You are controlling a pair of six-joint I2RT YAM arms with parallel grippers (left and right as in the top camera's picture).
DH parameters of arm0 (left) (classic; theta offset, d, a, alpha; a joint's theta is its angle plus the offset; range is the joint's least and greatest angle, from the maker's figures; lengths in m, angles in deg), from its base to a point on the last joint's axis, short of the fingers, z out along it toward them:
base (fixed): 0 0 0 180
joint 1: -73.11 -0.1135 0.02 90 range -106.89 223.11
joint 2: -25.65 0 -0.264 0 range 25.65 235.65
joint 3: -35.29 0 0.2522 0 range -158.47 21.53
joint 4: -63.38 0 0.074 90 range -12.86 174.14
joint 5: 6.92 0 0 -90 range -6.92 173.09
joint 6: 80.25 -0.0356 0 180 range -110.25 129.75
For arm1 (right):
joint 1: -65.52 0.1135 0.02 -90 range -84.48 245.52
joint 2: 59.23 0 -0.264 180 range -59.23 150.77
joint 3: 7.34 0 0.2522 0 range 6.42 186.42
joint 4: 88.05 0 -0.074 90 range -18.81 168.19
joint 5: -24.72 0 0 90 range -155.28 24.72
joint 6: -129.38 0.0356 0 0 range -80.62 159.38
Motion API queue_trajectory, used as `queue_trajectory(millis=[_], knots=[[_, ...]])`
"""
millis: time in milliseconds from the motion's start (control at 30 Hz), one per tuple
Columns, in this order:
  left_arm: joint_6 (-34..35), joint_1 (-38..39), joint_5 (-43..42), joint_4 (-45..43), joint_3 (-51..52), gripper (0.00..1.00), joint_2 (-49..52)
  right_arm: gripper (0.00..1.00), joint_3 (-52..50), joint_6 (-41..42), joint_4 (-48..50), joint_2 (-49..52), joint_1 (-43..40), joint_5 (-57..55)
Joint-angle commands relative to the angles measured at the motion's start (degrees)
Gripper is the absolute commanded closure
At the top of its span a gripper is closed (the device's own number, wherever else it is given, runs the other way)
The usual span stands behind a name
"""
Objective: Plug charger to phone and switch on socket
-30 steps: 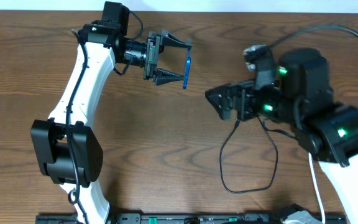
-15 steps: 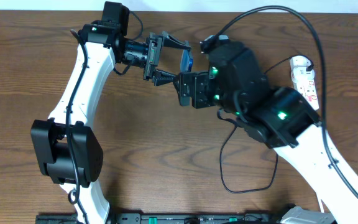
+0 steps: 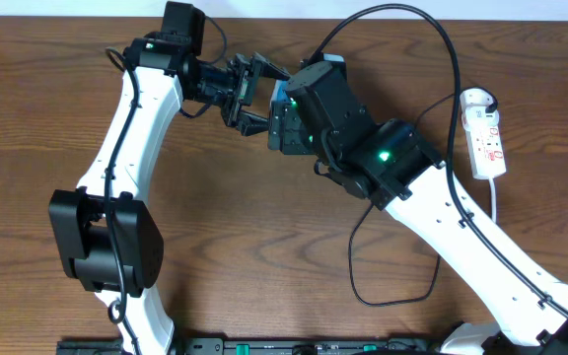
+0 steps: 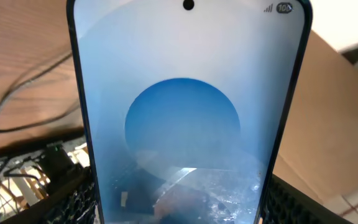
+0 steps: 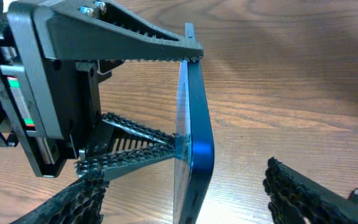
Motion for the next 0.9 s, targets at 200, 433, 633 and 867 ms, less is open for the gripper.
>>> queue_trajectory(millis=[200, 433, 633, 867], knots=[[0.44, -0.26, 1.01, -0.33, -0.2, 0.22, -2.12, 0.42, 1.2, 3.32, 0.57, 3.08, 0.37, -2.78], [0.44, -0.26, 0.02, -0.33, -0.2, 0.22, -2.12, 0.53, 1.2, 3.28, 2.58, 3.32, -0.42, -2.78], [0.44, -0.26, -0.57, -0.33, -0.2, 0.22, -2.12, 0.64, 1.2, 3.3, 2.71, 3.41, -1.29, -2.6], [0.39, -0.26, -2.49, -0.31, -0.2, 0.22, -2.12, 0.7, 1.2, 3.28, 3.34, 3.52, -1.29, -2.54]])
